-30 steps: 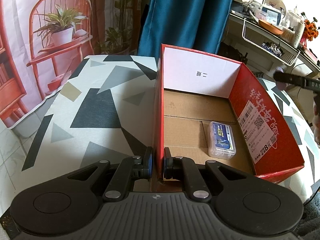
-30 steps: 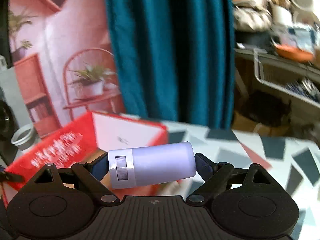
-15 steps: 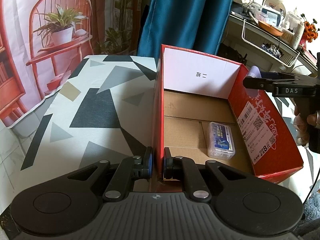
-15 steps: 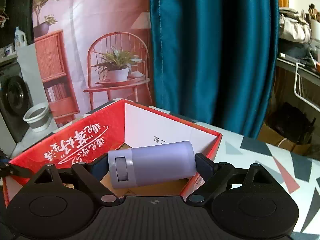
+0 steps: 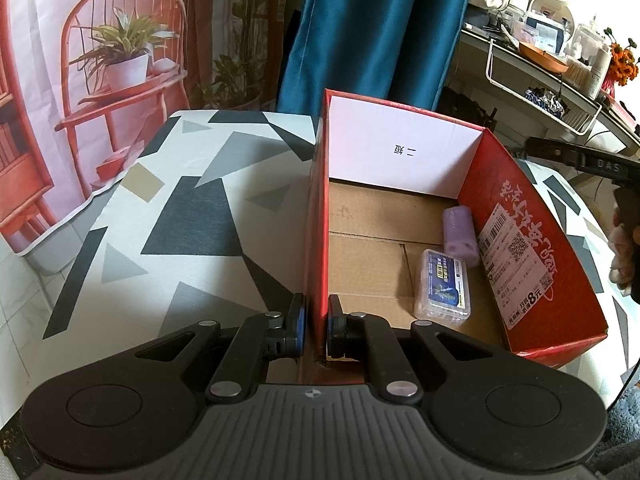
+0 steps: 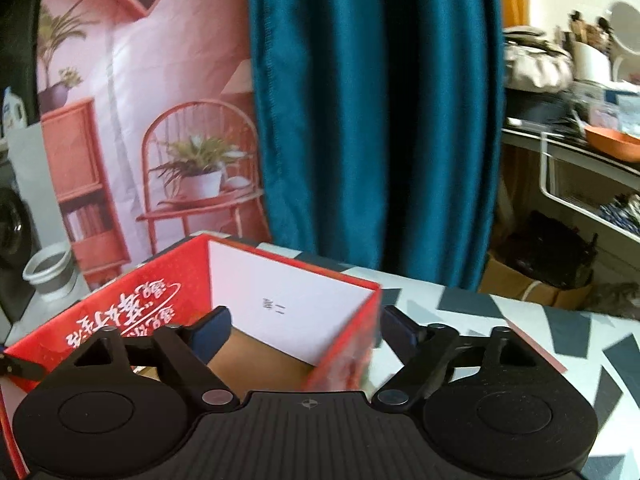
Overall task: Organize rigid objects
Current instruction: 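Return the right tool to the items and approach the white charger plug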
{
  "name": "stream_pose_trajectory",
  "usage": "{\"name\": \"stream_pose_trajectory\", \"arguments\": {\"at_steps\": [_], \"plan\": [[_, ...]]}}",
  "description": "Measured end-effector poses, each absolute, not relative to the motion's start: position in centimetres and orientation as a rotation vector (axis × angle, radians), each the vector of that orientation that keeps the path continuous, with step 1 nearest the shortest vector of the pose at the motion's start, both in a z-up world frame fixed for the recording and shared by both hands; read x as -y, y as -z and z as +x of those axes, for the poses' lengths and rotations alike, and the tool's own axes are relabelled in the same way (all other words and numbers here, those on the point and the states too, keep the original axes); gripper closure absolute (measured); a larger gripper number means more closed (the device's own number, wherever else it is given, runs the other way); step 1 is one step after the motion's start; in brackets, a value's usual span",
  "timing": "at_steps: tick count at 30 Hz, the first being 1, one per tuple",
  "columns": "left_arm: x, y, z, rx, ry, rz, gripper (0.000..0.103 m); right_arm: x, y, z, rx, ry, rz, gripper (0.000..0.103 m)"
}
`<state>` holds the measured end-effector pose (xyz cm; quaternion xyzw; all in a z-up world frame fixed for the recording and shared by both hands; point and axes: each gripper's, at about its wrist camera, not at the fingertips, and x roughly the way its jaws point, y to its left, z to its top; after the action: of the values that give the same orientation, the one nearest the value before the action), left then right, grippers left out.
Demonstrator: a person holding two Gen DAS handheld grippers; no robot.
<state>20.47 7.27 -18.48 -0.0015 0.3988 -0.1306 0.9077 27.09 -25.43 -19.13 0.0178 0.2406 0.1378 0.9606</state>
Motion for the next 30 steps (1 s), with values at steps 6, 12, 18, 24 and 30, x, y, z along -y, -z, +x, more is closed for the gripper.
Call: {"name": "stream_pose_trajectory", "arguments": {"at_steps": [6,12,18,24,30], "plan": [[-7.3,18.5,20.5,-0.823,0.269,-0.003,0.092,29.5,19.8,25.0,-0.479,-0.164,0.113,0.034],[-7.3,18.5,20.5,-0.823,0.27,-0.003,0.092,32.6,21.8,23.2,-0.494,-0.057,0.16,0.036],[-7.4,18.5,20.5,-0.825,0.271,-0.007,0.092,33.7,25.4,21.3,-0.576,0.014,0.116,0.036],[-7.5,18.5,20.5,-0.826,0.272,-0.005,0.092,33.6,28.5,20.3,-0.659,0.016,0.055,0.036],[-7.5,18.5,20.4,-0.825,0.267,-0.001,0.092,32.4,30.5,21.8,-0.766,-0.041,-0.112,0.039]]}}
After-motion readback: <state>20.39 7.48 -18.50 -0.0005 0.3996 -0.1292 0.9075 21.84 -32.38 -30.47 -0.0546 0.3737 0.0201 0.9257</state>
